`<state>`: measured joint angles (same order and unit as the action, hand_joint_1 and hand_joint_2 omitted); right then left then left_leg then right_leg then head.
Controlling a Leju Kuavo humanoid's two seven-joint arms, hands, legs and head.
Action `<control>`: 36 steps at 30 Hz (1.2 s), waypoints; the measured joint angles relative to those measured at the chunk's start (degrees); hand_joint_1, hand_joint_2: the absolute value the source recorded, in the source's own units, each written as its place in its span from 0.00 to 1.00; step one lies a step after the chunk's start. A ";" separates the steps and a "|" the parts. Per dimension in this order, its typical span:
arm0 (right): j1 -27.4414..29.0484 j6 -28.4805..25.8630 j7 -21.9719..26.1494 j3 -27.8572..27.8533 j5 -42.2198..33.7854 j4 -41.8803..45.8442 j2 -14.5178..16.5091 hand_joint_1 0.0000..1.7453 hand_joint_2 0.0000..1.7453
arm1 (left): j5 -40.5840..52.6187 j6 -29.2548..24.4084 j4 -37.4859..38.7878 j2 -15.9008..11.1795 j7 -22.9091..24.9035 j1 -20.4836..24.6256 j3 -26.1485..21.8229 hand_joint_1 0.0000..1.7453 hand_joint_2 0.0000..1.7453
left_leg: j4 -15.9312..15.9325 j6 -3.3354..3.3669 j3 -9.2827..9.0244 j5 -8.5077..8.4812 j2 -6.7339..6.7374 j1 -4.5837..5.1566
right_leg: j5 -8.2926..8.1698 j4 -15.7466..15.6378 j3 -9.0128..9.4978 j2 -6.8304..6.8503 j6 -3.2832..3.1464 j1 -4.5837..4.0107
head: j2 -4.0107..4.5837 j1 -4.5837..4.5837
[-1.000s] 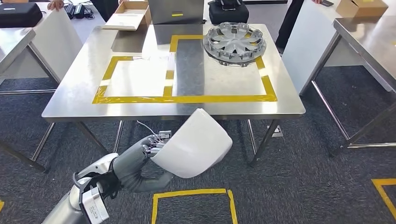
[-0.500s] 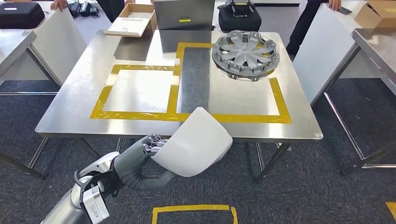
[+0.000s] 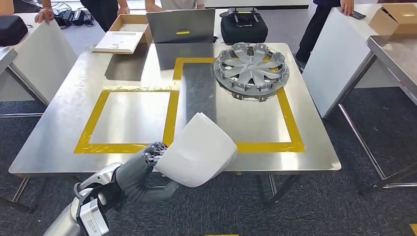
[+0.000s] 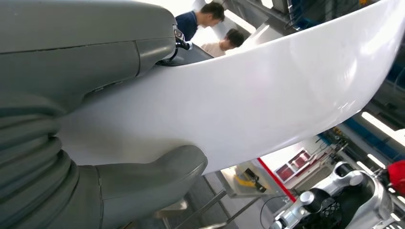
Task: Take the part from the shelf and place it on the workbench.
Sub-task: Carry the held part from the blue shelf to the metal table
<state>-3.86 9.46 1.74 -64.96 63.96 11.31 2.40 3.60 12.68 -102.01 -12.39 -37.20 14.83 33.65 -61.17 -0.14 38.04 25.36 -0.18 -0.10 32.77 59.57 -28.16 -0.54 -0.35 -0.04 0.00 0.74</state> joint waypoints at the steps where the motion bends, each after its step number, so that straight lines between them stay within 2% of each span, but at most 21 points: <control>1: -0.07 0.00 0.03 0.00 -0.01 -0.01 -0.01 0.00 0.00 | 0.05 -0.07 -0.03 -0.02 0.00 -0.05 -0.01 1.00 1.00 | 0.07 0.33 -0.17 -0.01 -0.03 0.03 | 0.26 0.34 0.36 -0.04 0.38 -0.11 | 0.00 -0.01; 3: -0.20 -0.01 0.09 0.00 -0.02 0.01 -0.06 0.00 0.00 | 0.14 -0.22 -0.27 0.07 -0.05 -0.04 -0.02 1.00 1.00 | 0.32 1.03 -1.09 0.38 -0.19 -0.21 | -0.52 2.81 -0.71 0.04 1.10 -0.11 | 0.00 -0.08; 5: -0.36 0.00 0.10 0.00 -0.03 0.01 -0.08 0.00 0.00 | 0.24 -0.35 -0.51 0.30 -0.05 -0.04 0.00 1.00 1.00 | 0.86 1.58 -2.21 1.05 -0.26 -0.39 | -0.98 8.56 -4.62 0.15 1.77 0.07 | 0.00 -0.27; 8: -0.21 -0.01 0.06 0.00 -0.10 0.01 -0.04 0.00 0.00 | 0.54 -0.45 -0.56 0.50 0.01 -0.19 0.04 1.00 1.00 | 1.21 1.85 -4.22 2.77 -0.34 -0.40 | 3.33 16.25 -11.56 0.21 2.33 0.37 | 0.00 -0.56; 9: -0.14 -0.02 0.05 0.00 -0.14 0.02 -0.04 0.00 0.00 | 0.59 -0.46 -0.56 0.53 0.01 -0.28 0.04 1.00 1.00 | 1.21 1.80 -5.03 3.43 -0.39 -0.41 | 4.22 16.51 -12.85 0.21 2.35 0.42 | 0.00 -0.62; 10: -0.10 -0.02 0.05 0.00 -0.18 0.02 -0.05 0.00 0.00 | 0.61 -0.47 -0.56 0.58 0.02 -0.36 0.05 1.00 1.00 | 1.21 1.73 -5.95 4.12 -0.45 -0.41 | 3.80 15.21 -13.35 0.22 2.33 0.46 | 0.00 -0.69; 11: -0.08 -0.02 0.05 0.00 -0.19 0.02 -0.05 0.00 0.00 | 0.63 -0.48 -0.56 0.66 0.02 -0.42 0.05 1.00 1.00 | 1.22 1.64 -6.92 4.83 -0.48 -0.41 | 2.01 12.52 -13.14 0.23 2.25 0.48 | 0.00 -0.75; 13: 0.01 -0.03 -0.02 0.00 -0.27 0.01 -0.07 0.00 0.00 | 0.64 -0.50 -0.52 0.83 0.03 -0.48 0.06 1.00 1.00 | 1.17 1.29 -8.59 6.25 -0.52 -0.35 | -4.40 5.35 -11.90 0.27 1.81 0.36 | 0.00 -0.91; 14: 0.06 -0.04 -0.08 0.00 -0.32 0.01 -0.07 0.00 0.00 | 0.68 -0.55 -0.48 0.87 0.09 -0.53 0.06 1.00 1.00 | 1.15 0.98 -9.11 6.87 -0.60 -0.25 | -6.85 2.85 -11.43 0.28 1.50 0.23 | 0.00 -0.98; 15: 0.11 -0.04 -0.15 0.00 -0.36 0.01 -0.07 0.00 0.00 | 0.77 -0.62 -0.46 0.91 0.16 -0.63 0.04 1.00 1.00 | 1.18 0.62 -9.53 7.32 -0.67 -0.18 | -8.41 1.40 -11.15 0.29 1.13 0.10 | 0.00 -1.04; 19: 0.06 -0.04 -0.26 0.00 -0.36 0.02 -0.07 0.00 0.00 | 1.82 -1.75 -1.44 1.21 -0.35 -1.89 -0.24 1.00 1.00 | -0.66 -0.71 -9.68 7.50 -0.65 -0.13 | -8.01 0.18 -9.41 0.24 -0.41 0.26 | 0.00 -0.91; 21: 0.00 -0.05 -0.48 0.00 -0.37 0.02 -0.07 0.00 0.00 | 3.51 -2.96 -2.40 1.50 -0.98 -2.73 -0.52 1.00 1.00 | -5.48 -1.05 -6.97 9.60 -0.49 -0.25 | -7.47 -0.29 -8.35 0.23 -1.00 0.39 | 0.00 -0.62; 23: -0.05 -0.06 -0.72 0.00 -0.38 0.02 -0.06 0.00 0.00 | 6.73 -4.97 -3.24 1.93 -1.13 -3.50 -0.95 1.00 1.00 | -11.43 -1.37 -2.86 12.64 -0.45 -0.31 | -6.81 -0.33 -7.64 0.23 -1.23 0.37 | 0.00 -0.40; 24: -0.04 -0.08 -0.79 -0.01 -0.39 0.01 -0.04 0.00 0.00 | 8.92 -6.34 -3.61 2.14 -1.02 -3.85 -1.19 1.00 1.00 | -12.91 -1.48 -1.36 12.99 -0.44 -0.32 | -6.45 -0.32 -7.28 0.22 -1.23 0.36 | 0.00 -0.36; 25: -0.03 -0.12 -0.84 -0.01 -0.41 0.01 0.00 0.00 0.00 | 11.12 -7.83 -3.95 2.34 -0.89 -4.12 -1.41 1.00 1.00 | -12.57 -1.50 -0.70 12.03 -0.41 -0.32 | -6.10 -0.31 -6.84 0.21 -1.17 0.37 | 0.00 -0.31; 26: -0.01 -0.17 -0.87 -0.02 -0.43 0.01 0.09 0.00 0.00 | 13.29 -9.31 -4.30 2.54 -0.73 -4.28 -1.64 1.00 1.00 | -10.31 -1.46 -0.98 9.79 -0.37 -0.34 | -5.76 -0.29 -6.34 0.20 -1.07 0.38 | 0.00 -0.25; 28: -0.03 -0.43 -0.86 -0.02 -0.56 0.01 0.33 0.00 0.00 | 18.04 -12.51 -4.87 2.80 -0.32 -4.43 -2.05 1.00 1.00 | -3.14 -1.28 -2.99 4.73 -0.23 -0.33 | -5.12 -0.23 -5.40 0.18 -0.69 0.36 | 0.00 -0.17; 29: -0.08 -0.59 -0.79 -0.02 -0.66 0.01 0.46 0.00 0.00 | 21.22 -14.66 -5.01 2.86 0.01 -4.45 -2.20 1.00 1.00 | -0.54 -1.05 -3.74 3.67 -0.16 -0.28 | -4.90 -0.17 -5.21 0.17 -0.42 0.31 | 0.00 -0.12; 31: -0.15 -0.94 -0.51 -0.03 -0.89 0.01 0.77 0.00 0.00 | 28.87 -20.31 -4.72 2.71 1.17 -4.44 -2.52 1.00 1.00 | 1.28 -0.43 -4.22 3.18 -0.11 -0.17 | -4.58 -0.07 -5.20 0.18 0.19 0.14 | 0.00 -0.10; 35: -0.15 -0.99 -0.02 -0.10 -1.18 0.00 1.29 0.00 0.00 | 42.34 -31.07 -1.15 1.74 4.51 -4.40 -3.98 1.00 1.00 | 1.59 -0.08 -4.36 2.28 -0.21 -0.22 | -4.64 -0.37 -5.07 0.21 -0.94 -0.14 | 0.00 -0.23; 36: -0.16 -0.90 0.06 -0.10 -1.22 -0.01 1.39 0.00 0.00 | 45.40 -33.02 0.19 1.44 5.54 -4.35 -4.35 1.00 1.00 | 1.59 0.01 -4.37 2.31 -0.22 -0.21 | -4.67 -0.52 -4.98 0.20 -0.99 -0.16 | 0.00 -0.27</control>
<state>-4.02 8.57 1.80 -65.06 62.75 11.30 3.80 49.00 -20.34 -101.82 -10.95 -31.65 10.47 29.29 -59.59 -0.13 33.67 27.68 -0.40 -0.30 28.10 59.05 -33.14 -0.34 -1.34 -0.20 0.00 0.47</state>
